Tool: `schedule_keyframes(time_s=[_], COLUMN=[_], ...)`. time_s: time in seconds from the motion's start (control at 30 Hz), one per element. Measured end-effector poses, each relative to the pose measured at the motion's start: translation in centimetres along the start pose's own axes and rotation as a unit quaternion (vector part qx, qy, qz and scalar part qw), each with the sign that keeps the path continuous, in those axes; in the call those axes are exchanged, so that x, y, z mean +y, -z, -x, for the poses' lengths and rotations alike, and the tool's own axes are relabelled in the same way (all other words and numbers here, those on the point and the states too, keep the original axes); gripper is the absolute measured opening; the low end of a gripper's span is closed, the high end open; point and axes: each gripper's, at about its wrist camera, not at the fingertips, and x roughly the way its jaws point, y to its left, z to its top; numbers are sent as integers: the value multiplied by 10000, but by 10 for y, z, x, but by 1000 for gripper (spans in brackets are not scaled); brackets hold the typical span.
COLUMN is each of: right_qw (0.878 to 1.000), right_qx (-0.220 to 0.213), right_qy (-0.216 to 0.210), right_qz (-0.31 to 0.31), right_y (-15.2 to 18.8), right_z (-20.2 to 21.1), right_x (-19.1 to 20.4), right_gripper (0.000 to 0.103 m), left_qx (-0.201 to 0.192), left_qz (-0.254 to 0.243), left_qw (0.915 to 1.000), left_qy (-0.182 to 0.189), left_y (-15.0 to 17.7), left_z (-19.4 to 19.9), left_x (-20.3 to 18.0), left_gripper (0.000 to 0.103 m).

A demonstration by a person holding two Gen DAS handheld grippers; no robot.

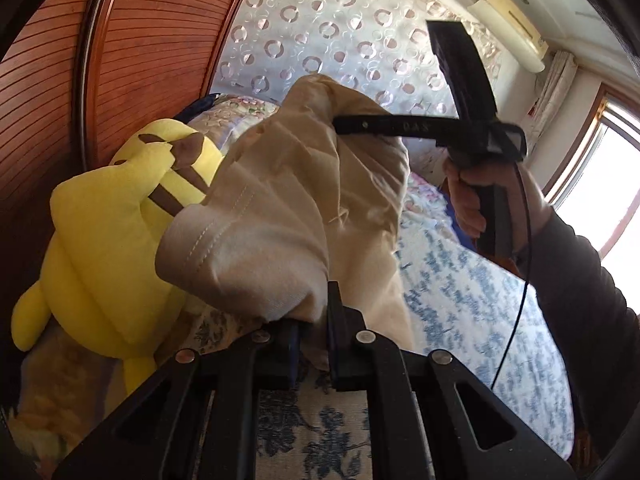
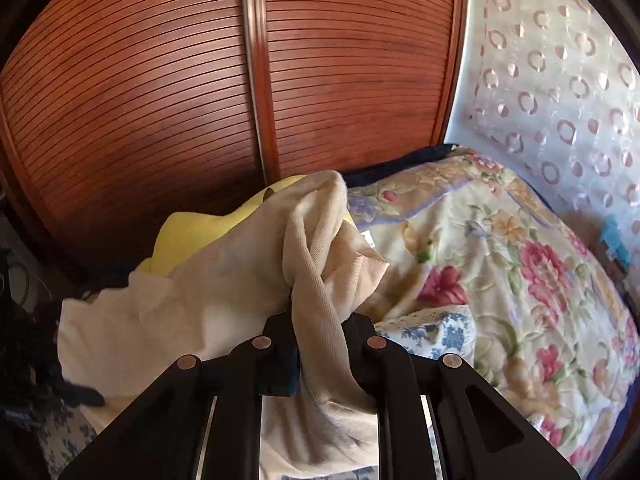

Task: Fold small clothes
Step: 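Carry the folded shirt beside the yellow plush toy and lower it, then open both tools and withdraw them from the placed shirt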

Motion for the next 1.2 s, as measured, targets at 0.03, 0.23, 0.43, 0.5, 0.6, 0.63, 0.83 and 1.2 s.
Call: schedule_keyframes(time_s=[0.03,0.23,0.43,0.5,0.6,0.63,0.83,1.2], right_qw=[9999,9966,9957,9936,9896,9884,9864,9793], right_qx=[23,-308,-201,-111,-133,-164,-460,-934], right_qy=[83,598,464,745,759,662,759,1132], right_qz=[-66,-484,-772,-843,-1215,-1359,-1387,-1393], right_y=[3,17,51,58,62,64,61,128], right_z=[0,0,-9,-13,-27,-28,4,98], right_x=[2,-7,-5,-12,-33,-37,-19,29], right_gripper=[23,40,40,40,47,48,49,50], left_qx=[42,104,126,199,218,202,-130,-861], left_qz=[-2,-85,-71,-94,-140,-184,-902,-1559], left_qw=[10000,9993,9983,9979,9977,9976,9931,9821], left_qy=[-61,-346,-564,-610,-627,-631,-734,-613], left_y=[1,1,-1,0,3,4,6,10], left_z=[-2,-7,-12,-14,-11,-9,10,61], left_x=[0,7,16,18,14,11,-17,-75], left_gripper=[12,12,12,12,12,12,45,82])
